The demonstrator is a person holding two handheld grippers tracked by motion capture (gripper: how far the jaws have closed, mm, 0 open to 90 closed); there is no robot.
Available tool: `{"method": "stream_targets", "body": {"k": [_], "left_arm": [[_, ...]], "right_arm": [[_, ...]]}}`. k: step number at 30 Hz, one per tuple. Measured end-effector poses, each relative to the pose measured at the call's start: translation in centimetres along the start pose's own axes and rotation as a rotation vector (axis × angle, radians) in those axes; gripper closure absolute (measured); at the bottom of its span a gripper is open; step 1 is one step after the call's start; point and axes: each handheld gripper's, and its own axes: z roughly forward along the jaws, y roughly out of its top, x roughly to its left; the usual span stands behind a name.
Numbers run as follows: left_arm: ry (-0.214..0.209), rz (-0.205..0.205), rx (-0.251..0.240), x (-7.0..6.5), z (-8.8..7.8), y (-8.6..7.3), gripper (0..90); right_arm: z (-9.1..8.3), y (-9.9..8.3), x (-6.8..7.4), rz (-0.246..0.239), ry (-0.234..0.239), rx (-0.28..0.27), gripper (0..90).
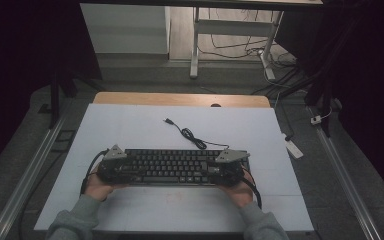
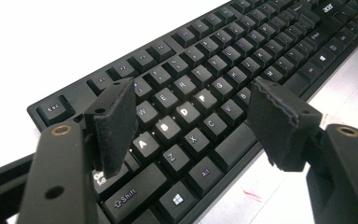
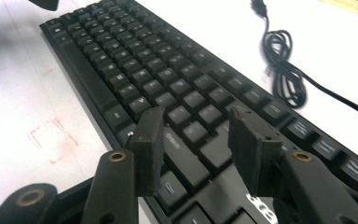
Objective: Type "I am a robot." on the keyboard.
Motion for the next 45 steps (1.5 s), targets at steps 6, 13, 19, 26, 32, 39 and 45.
{"method": "stream_targets", "body": {"k": [6,13,19,26,32,39,45], "left_arm": [[-0.002,0.002,0.002,0.0,0.0,0.0,33.2],[-0.002,0.004,0.003,0.0,0.1,0.0,33.1],[-0.003,0.006,0.006,0.0,0.1,0.0,33.0],[-0.005,0.009,0.009,-0.1,0.1,0.0,32.8],[-0.005,0.012,0.014,0.0,0.2,-0.1,32.6],[-0.009,0.013,0.016,-0.1,0.2,-0.1,32.4],[-0.010,0.013,0.016,-0.1,0.2,-0.1,32.4]], "right_arm": [[0.7,0.7,0.5,-0.008,0.030,0.004,68.5],[1.7,1.4,1.0,-0.022,0.071,0.029,88.4],[3.0,2.3,1.8,-0.041,0.098,0.043,89.4],[4.7,2.7,2.6,-0.061,0.102,0.078,89.4],[5.7,2.5,2.7,-0.056,0.099,0.102,89.4],[6.2,2.3,2.7,-0.055,0.094,0.119,89.3],[6.4,2.2,2.7,-0.059,0.090,0.126,89.4]]}}
